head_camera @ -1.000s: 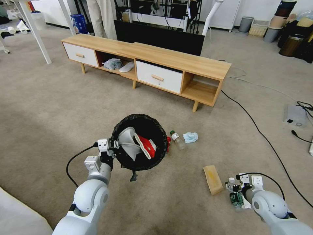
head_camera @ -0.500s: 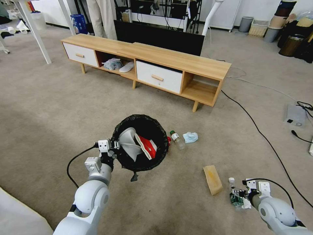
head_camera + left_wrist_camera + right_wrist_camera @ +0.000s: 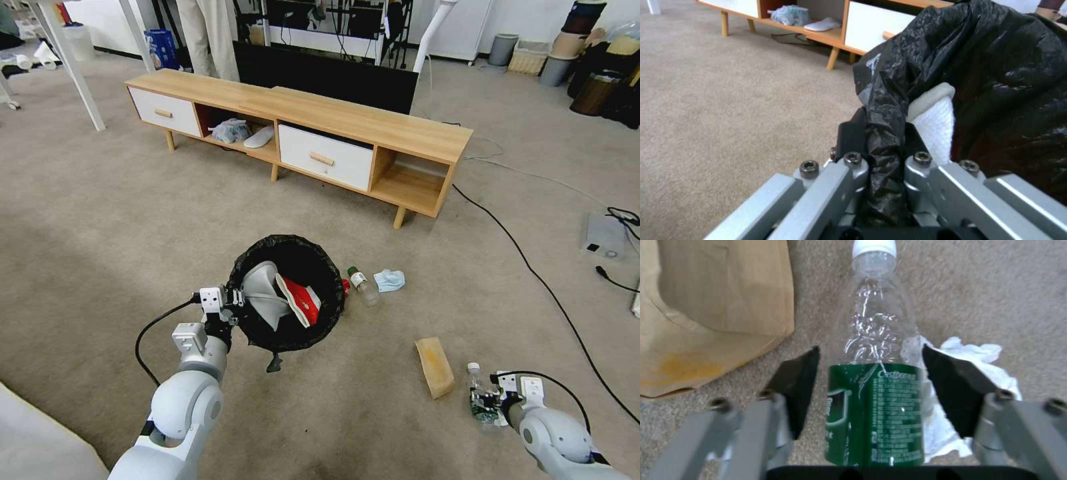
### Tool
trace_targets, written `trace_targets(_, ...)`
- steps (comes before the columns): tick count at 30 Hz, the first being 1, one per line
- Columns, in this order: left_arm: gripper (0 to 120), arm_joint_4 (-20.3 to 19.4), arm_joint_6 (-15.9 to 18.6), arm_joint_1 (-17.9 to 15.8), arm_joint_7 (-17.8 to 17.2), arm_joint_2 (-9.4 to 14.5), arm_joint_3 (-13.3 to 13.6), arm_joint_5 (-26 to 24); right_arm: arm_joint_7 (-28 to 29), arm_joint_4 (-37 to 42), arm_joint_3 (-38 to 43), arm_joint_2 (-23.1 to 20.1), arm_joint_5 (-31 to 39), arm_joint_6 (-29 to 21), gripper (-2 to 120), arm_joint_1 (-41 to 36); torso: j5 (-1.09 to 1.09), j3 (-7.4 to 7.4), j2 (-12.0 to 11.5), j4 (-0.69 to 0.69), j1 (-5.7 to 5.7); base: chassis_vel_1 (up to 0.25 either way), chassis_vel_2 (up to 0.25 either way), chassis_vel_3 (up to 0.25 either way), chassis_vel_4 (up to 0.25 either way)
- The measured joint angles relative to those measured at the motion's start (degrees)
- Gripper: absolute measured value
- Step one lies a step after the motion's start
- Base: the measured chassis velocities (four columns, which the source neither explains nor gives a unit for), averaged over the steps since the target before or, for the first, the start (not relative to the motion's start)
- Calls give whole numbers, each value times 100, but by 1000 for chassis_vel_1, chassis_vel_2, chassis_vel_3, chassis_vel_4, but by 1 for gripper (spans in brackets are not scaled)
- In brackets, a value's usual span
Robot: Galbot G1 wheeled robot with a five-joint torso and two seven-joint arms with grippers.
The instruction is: Pick up the trash bin and place the garbage on the floor into it.
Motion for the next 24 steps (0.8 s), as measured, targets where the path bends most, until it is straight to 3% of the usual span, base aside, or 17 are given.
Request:
trace_targets(12, 4, -3, -27, 20, 2, -10, -14, -1, -38, -243, -108, 95, -115, 128, 19, 187, -1, -1, 0, -1, 0, 0, 0, 0, 0)
trace_targets(17, 4, -3, -33, 22, 4, -15, -11, 3, -38, -272, -103, 108, -121, 180, 11, 209, 0, -1, 0, 0, 0, 0, 0, 0, 0)
trace_targets(24, 4, 0, -52, 35, 14, -30, -15, 8, -41, -299, -92, 133, -138, 228, 9, 209, 0, -1, 0, 0, 0, 0, 0, 0, 0)
